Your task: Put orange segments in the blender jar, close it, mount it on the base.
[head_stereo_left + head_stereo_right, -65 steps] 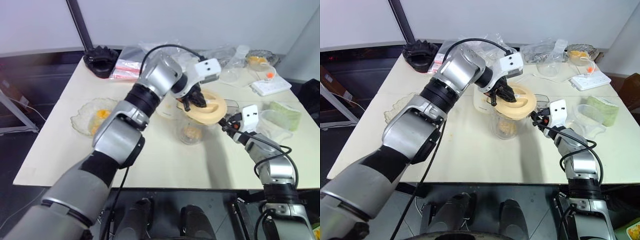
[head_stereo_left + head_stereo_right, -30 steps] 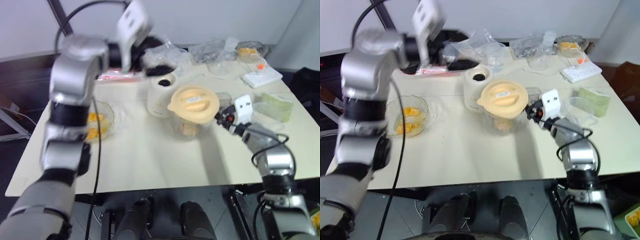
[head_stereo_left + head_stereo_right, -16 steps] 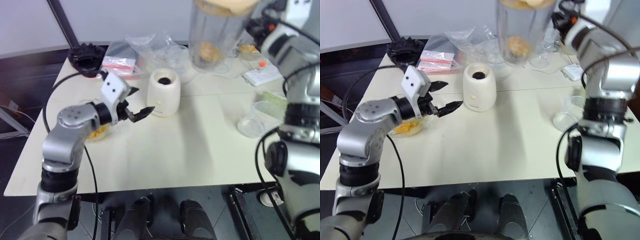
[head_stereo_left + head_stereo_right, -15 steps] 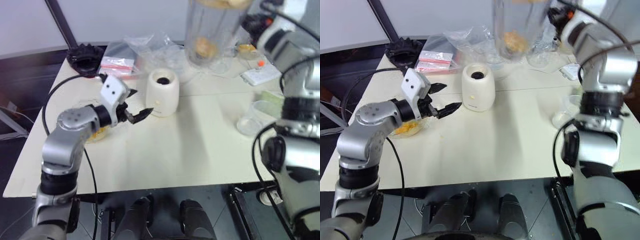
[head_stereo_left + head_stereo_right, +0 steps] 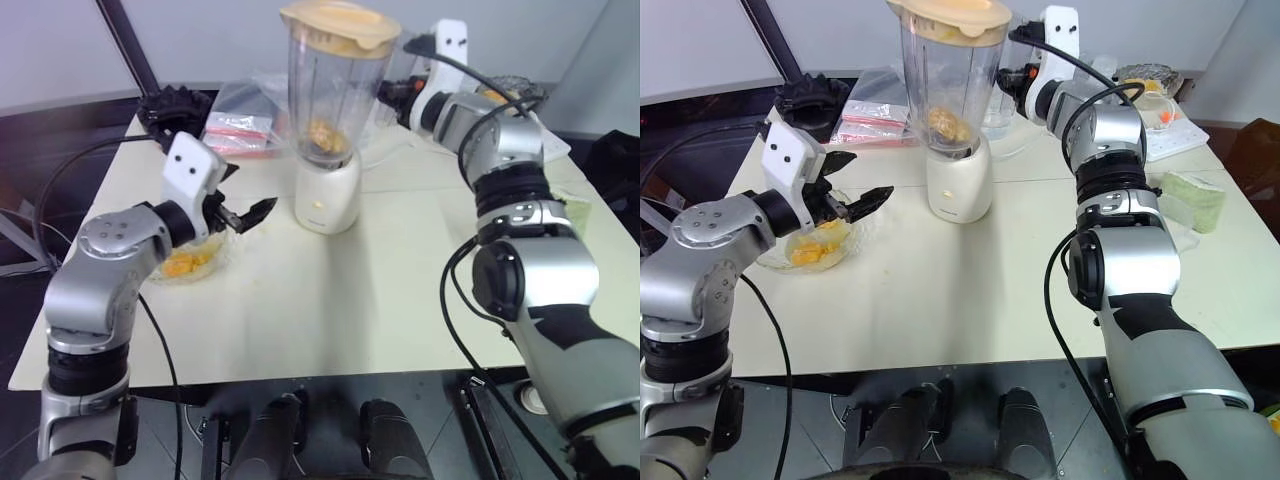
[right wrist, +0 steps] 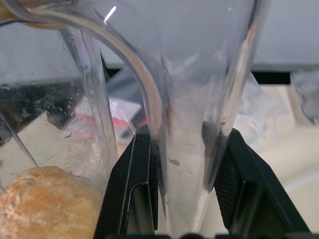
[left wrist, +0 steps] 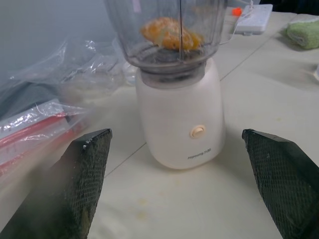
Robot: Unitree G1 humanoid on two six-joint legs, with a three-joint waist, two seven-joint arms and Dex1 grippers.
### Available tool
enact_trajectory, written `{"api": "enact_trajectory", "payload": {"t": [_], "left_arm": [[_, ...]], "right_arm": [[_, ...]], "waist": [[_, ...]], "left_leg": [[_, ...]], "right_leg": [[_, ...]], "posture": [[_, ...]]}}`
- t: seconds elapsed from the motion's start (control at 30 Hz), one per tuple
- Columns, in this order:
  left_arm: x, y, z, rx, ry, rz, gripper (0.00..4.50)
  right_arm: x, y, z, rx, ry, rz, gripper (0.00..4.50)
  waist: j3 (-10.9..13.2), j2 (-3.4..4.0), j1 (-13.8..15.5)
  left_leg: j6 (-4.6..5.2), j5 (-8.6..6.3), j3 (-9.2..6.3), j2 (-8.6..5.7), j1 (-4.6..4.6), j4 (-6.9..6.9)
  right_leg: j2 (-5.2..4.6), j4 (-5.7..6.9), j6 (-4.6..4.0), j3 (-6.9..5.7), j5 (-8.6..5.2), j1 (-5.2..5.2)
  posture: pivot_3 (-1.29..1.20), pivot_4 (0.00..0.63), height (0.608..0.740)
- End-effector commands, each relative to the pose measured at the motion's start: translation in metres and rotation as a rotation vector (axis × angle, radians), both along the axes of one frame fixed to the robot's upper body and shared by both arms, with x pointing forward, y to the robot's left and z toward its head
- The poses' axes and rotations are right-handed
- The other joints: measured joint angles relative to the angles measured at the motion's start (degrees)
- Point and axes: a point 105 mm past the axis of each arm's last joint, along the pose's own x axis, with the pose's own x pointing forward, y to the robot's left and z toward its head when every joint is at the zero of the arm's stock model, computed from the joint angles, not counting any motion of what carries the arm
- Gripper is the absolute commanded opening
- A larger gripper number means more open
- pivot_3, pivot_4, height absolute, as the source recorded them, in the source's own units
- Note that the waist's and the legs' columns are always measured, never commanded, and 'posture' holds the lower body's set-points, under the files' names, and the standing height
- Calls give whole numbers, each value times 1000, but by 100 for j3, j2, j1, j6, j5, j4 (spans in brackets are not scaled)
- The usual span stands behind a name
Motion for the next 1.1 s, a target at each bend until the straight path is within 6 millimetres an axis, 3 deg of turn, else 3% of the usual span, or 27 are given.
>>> {"api": "enact_trajectory", "payload": {"t": [0.03, 0.23, 0.5, 0.73, 0.87, 1.07, 1.1], "left_arm": [[-4, 7, 13, 9, -60, 24, 4380], [-2, 3, 14, -6, -70, 27, 4380], [1, -5, 16, -25, -81, 4, 4380], [0, -13, 16, -45, -79, -18, 4380], [0, -12, 21, -75, -100, -14, 4380], [4, -13, 21, -123, -74, -15, 4380], [4, -13, 21, -130, -73, -14, 4407]], "right_arm": [[-3, 2, 37, -7, -132, 10, 921], [2, -5, 20, -76, -128, -21, 921], [5, 8, 6, -176, -149, -17, 921], [8, 1, -1, -65, -69, -59, 921], [8, 7, -20, -131, -5, -34, 921], [8, 14, -33, -144, 5, -13, 921], [8, 15, -35, -142, 6, -15, 1420]], "waist": [[0, 0, -15], [0, 0, -48], [0, 0, -87], [-1, -1, -105], [-2, -1, -118], [-3, -1, -130], [-4, -2, -133]], "left_leg": [[-3, 2, 0, 2, 1, -4], [-4, 2, 0, 7, 13, -9], [-6, 1, 0, 7, 39, -9], [-6, 2, 0, 7, 39, -12], [-6, 2, 0, 7, 44, -11], [-6, 2, -1, 8, 47, -11], [-6, 2, -1, 8, 47, -11]], "right_leg": [[3, 0, 0, 1, 0, -2], [9, 4, -1, 4, 0, 2], [9, 4, -2, 4, 0, 26], [8, 5, -3, 5, 0, 25], [9, 5, -3, 6, 0, 30], [10, 5, -3, 5, 0, 32], [10, 5, -3, 5, 0, 32]], "posture": [[0, 150, 740], [0, 150, 740], [0, 150, 740], [0, 150, 740], [0, 150, 740], [0, 150, 740], [0, 150, 740]]}}
